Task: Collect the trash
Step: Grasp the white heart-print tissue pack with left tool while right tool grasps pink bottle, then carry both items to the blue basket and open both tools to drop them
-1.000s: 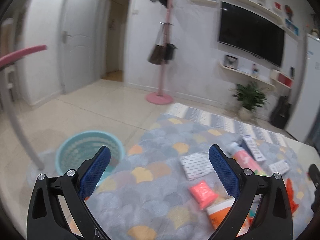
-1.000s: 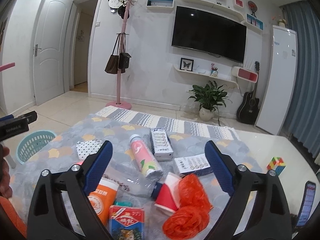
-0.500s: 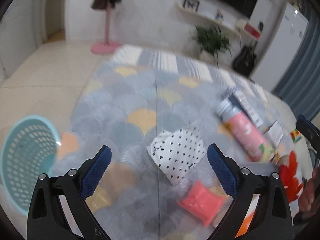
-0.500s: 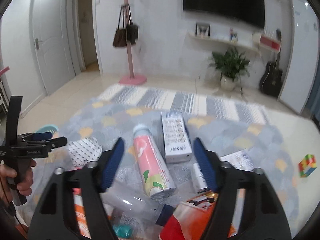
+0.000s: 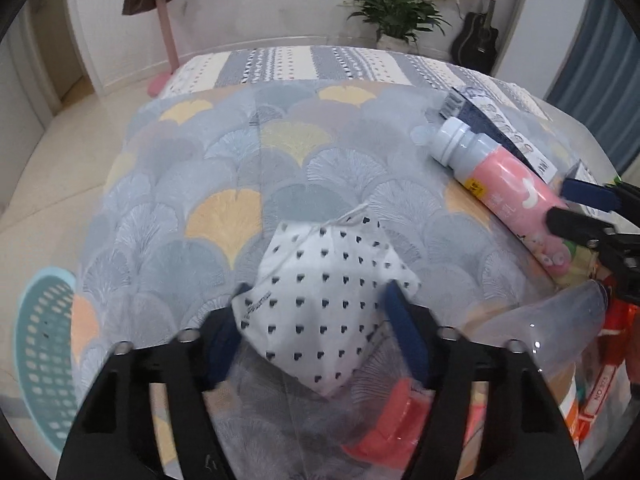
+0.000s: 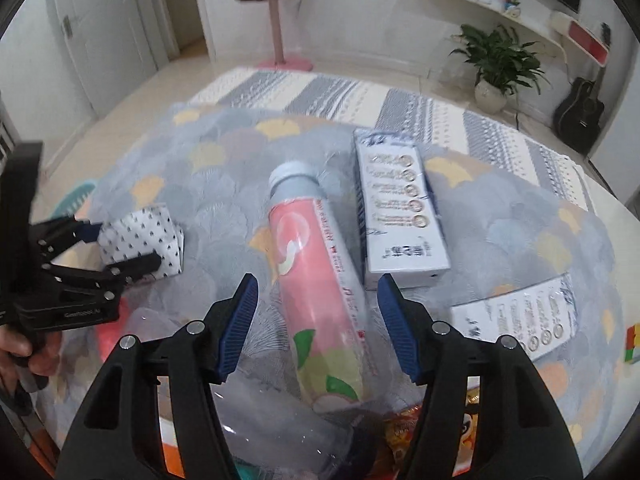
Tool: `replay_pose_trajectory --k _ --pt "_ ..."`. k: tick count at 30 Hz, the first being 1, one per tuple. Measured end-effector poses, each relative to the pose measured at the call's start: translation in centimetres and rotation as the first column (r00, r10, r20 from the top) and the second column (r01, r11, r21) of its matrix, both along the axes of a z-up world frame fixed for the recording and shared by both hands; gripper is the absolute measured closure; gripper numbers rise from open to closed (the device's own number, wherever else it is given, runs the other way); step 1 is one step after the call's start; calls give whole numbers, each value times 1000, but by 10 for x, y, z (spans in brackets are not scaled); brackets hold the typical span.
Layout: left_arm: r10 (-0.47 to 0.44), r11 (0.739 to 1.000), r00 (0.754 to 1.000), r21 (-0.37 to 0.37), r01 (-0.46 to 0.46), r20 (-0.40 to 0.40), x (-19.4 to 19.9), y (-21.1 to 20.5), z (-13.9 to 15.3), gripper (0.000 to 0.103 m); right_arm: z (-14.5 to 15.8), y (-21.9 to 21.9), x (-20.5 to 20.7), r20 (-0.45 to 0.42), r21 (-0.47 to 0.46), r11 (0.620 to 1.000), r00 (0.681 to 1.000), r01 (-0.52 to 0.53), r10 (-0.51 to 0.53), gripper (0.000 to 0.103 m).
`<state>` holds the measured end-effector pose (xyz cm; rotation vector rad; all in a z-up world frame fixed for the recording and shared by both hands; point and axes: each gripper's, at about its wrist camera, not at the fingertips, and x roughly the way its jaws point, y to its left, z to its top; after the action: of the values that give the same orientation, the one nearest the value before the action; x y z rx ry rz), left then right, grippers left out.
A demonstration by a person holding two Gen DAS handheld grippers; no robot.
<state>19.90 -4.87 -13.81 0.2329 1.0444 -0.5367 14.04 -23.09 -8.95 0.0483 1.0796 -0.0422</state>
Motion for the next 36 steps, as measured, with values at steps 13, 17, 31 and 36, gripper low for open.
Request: replay_pose_trajectory --k 13,17,31,36 --pt "80 987 996 -143 -73 46 -6 39 26 82 -26 11 28 -93 -36 999 996 -3 0 55" --pt "173 963 982 -220 -153 72 -5 79 48 82 -12 24 33 -53 -41 999 999 -15 12 56" --pt "479 845 862 -352 -401 166 -13 245 125 82 97 172 36 123 -32 973 965 -229 232 60" --pt "518 822 846 -348 -450 129 -22 275 112 82 70 210 28 52 -114 952 956 -283 290 60"
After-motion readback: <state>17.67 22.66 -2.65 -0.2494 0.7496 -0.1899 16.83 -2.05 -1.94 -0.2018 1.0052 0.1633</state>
